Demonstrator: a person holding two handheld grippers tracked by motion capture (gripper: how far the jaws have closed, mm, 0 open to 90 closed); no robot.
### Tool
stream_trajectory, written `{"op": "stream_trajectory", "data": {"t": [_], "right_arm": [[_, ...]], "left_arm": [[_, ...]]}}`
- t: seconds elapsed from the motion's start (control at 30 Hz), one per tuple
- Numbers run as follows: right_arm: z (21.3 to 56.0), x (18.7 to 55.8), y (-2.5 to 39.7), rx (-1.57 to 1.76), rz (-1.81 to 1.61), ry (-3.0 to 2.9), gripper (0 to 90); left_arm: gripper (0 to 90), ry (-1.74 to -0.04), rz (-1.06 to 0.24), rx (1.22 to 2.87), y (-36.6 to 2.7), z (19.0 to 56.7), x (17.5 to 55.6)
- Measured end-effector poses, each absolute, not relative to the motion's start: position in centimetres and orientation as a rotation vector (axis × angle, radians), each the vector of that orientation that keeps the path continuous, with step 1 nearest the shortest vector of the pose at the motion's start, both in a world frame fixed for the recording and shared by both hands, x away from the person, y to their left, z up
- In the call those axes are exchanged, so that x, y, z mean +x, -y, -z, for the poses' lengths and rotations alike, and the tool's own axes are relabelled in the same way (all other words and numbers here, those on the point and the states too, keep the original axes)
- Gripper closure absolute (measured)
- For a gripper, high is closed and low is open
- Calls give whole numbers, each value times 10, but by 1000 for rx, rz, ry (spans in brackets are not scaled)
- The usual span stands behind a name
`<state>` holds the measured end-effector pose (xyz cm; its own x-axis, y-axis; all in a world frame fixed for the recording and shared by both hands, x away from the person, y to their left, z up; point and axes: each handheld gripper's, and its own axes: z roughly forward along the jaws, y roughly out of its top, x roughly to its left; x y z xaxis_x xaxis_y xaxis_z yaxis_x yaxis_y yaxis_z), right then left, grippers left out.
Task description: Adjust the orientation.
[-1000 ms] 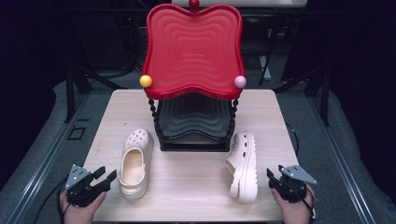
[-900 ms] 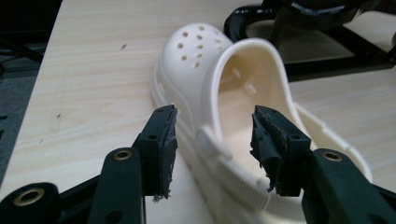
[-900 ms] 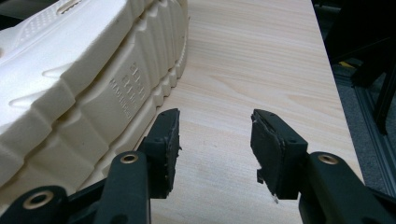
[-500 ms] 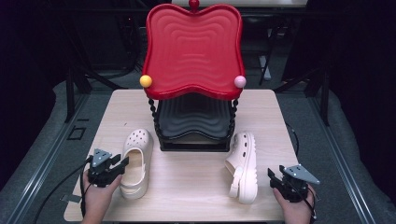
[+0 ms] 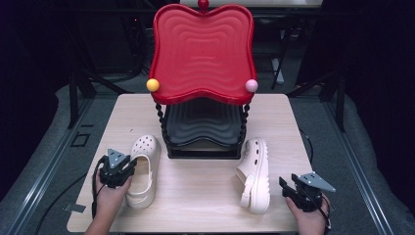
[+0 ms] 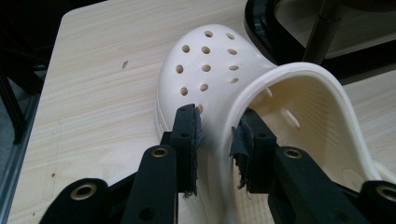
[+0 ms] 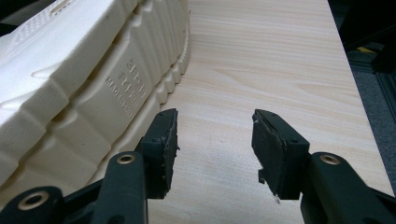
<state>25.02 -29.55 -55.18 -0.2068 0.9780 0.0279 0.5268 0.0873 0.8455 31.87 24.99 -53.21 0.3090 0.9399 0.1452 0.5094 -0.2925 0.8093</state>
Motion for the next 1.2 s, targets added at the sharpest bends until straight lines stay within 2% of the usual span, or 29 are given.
{"op": "stream_trajectory", "data": {"t": [0.17,0.43,0.9,1.2], "right_arm": [[552,250,297,1495,-1036,-1789,505],[552,250,299,1505,-1041,-1785,504],[552,249,300,1507,-1048,-1774,504],[551,249,300,1514,-1051,-1771,503]], "left_arm": [[779,-1262,-890,1960,-249,531,317],[808,-1227,-901,1976,-253,529,305],[812,-1200,-820,1942,-252,516,258],[812,-1166,-762,1945,-237,512,236]]}}
